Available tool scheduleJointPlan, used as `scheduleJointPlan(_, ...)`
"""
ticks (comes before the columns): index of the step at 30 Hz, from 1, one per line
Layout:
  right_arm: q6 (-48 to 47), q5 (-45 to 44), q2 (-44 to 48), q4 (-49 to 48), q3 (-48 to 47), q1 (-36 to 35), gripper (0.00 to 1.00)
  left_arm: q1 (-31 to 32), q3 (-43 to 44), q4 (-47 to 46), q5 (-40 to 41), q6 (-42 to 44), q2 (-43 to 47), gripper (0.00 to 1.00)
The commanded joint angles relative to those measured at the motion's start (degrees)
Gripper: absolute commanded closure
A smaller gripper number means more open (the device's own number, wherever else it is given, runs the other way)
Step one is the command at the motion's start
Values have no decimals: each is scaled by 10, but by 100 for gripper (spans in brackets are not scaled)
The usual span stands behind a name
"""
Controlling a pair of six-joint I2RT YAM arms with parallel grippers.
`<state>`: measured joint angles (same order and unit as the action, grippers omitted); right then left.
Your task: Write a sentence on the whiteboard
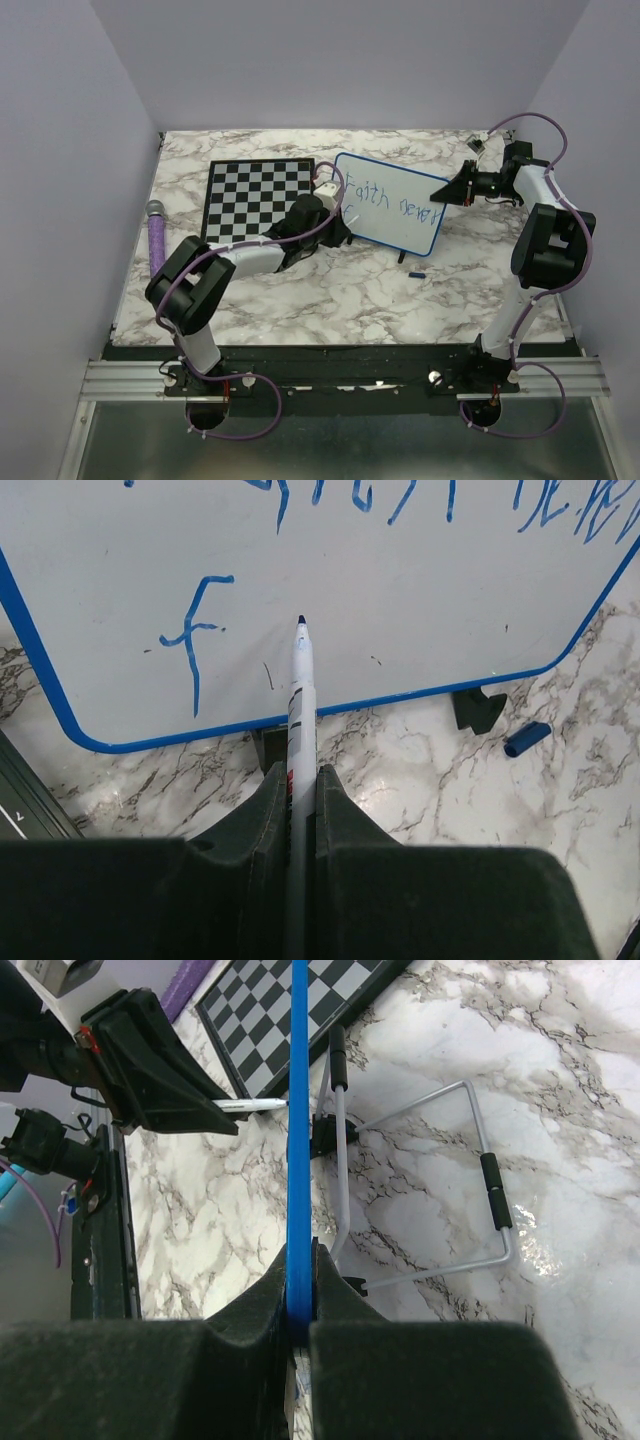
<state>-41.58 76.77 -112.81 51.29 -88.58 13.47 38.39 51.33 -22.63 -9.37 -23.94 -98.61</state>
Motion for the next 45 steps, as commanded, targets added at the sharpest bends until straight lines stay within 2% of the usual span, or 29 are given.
scheduleJointPlan(1,-21,-5,1,1,-12,-2,99,4,26,23,26,17,-11,100)
scheduleJointPlan(45,-22,-5,-2,3,-14,-2,100,-6,60,81,52,22,-27,100)
